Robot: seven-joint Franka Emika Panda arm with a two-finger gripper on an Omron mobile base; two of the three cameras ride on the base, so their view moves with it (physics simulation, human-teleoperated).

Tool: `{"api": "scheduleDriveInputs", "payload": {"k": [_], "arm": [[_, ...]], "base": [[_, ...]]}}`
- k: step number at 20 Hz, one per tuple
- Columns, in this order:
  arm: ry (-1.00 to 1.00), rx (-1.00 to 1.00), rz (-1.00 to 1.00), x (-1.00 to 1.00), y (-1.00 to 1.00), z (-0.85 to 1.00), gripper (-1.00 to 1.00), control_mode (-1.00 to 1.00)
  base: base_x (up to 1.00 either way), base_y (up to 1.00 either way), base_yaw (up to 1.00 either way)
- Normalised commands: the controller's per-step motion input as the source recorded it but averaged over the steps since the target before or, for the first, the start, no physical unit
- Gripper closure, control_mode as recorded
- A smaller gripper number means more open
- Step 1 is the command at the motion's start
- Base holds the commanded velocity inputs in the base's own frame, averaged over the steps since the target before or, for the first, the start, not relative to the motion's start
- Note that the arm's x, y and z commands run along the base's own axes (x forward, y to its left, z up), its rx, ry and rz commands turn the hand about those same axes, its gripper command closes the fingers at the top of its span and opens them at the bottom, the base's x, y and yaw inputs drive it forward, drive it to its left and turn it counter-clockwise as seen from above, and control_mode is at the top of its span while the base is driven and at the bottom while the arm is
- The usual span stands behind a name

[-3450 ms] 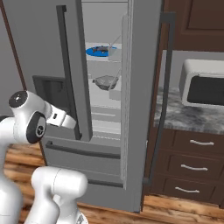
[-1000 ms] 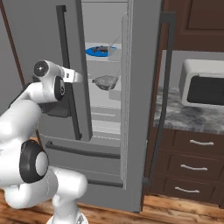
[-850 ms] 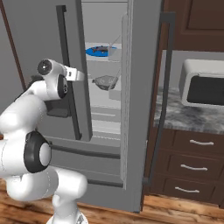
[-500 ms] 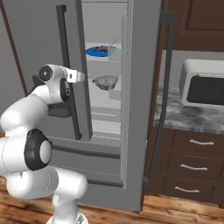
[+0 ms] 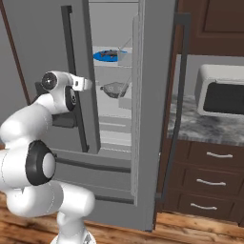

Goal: Retrieve the fish from the fridge and place it on the saucepan with marinade on the stove.

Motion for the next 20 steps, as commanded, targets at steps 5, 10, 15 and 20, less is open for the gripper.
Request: {"api": "scheduleDriveInputs", "payload": {"k": [5,10,15,20], "arm": [[0.07,0.00,-0.06,-0.08,0.00,0.01,1.00,-1.00],[0.01,0.00,-0.17,-0.51,0.25,-0.02,1.00,-1.00],[0.16,-0.01,-0.26,-0.78,0.44,0.00,1.00,-1.00],[0.23,-0.02,-0.27,-0.89,0.62,0.00,1.00,-1.00]], "base": [[0.00,0.00,0.00],[0.00,0.00,0.00],[0.00,0.00,0.00],[0.00,0.00,0.00]]}}
